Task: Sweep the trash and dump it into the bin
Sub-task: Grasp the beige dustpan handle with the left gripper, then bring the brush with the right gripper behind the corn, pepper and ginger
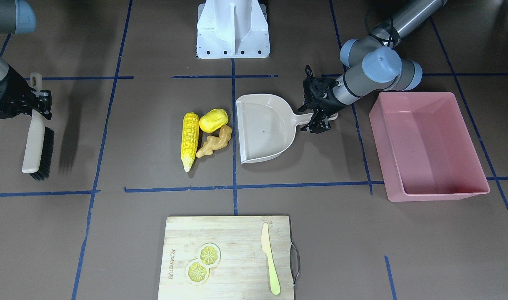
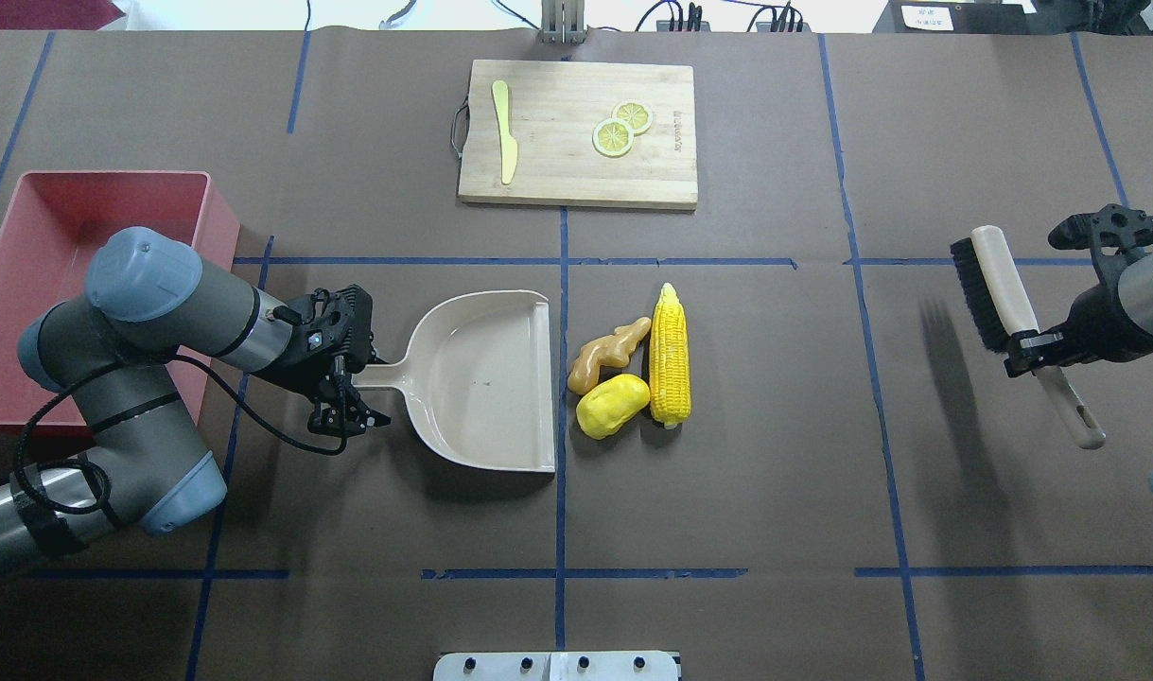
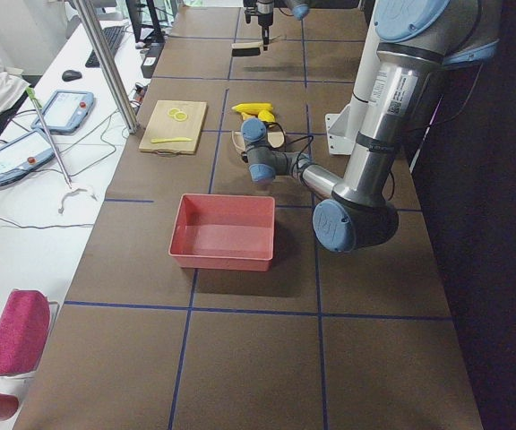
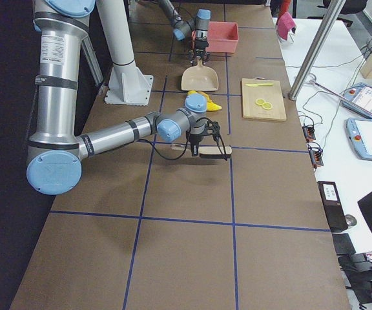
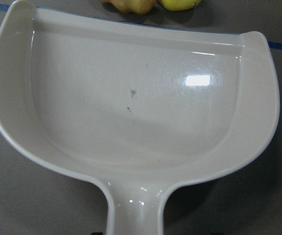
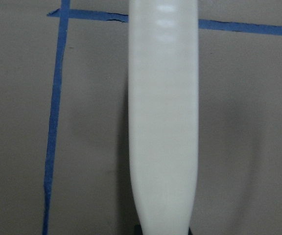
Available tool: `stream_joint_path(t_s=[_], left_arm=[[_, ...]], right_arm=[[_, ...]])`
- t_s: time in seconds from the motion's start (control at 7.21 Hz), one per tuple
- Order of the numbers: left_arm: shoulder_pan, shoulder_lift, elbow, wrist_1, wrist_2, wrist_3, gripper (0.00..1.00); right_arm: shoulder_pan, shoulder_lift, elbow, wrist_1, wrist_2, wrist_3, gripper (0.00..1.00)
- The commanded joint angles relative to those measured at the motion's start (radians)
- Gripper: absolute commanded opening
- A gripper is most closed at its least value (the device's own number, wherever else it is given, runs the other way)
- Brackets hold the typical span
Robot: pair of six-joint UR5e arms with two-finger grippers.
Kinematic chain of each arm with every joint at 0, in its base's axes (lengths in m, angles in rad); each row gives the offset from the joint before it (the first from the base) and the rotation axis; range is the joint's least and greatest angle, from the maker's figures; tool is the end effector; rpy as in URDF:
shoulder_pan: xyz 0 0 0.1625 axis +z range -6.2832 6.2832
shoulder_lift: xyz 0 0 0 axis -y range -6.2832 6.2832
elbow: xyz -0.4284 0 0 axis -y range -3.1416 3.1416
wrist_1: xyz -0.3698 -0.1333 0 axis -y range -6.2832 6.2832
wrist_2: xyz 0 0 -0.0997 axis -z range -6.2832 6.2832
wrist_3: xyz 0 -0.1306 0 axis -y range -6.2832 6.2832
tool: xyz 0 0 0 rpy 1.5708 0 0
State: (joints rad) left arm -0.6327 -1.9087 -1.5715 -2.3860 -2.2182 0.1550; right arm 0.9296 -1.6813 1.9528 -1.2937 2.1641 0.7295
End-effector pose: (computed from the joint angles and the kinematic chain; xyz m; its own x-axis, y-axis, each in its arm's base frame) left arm 0.4729 -0.4144 0.3949 -0.0238 0.9947 -0.1002 -0.3269 0.0870 0.9411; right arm -0.2212 -0.3971 0.5295 0.7055 -0.0882 0.7032 0.0539 0.9960 0.0708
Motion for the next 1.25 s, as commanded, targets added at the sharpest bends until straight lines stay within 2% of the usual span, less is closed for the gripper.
stream_joint_path(t_s=[0.0,0.56,0.83,1.11], left_arm=[[-0.01,-0.007,-0.01,0.002,0.003,0.001,0.18],[-0.093,0.0,-0.053,0.007,-0.006,0.001,0.02],[-0.126,0.005,-0.068,0.024,-0.003,-0.002,0.0],[-0.127,-0.001,-0.106,0.159,-0.009,0.0,0.0]], right_arm=[[0.0,0.0,0.0,0.001,-0.001,-0.001,0.0],[0.0,0.0,0.0,0.001,-0.003,-0.001,0.0],[0.0,0.0,0.0,0.001,-0.001,-0.001,0.0],[0.0,0.0,0.001,0.002,0.002,-0.001,0.0]])
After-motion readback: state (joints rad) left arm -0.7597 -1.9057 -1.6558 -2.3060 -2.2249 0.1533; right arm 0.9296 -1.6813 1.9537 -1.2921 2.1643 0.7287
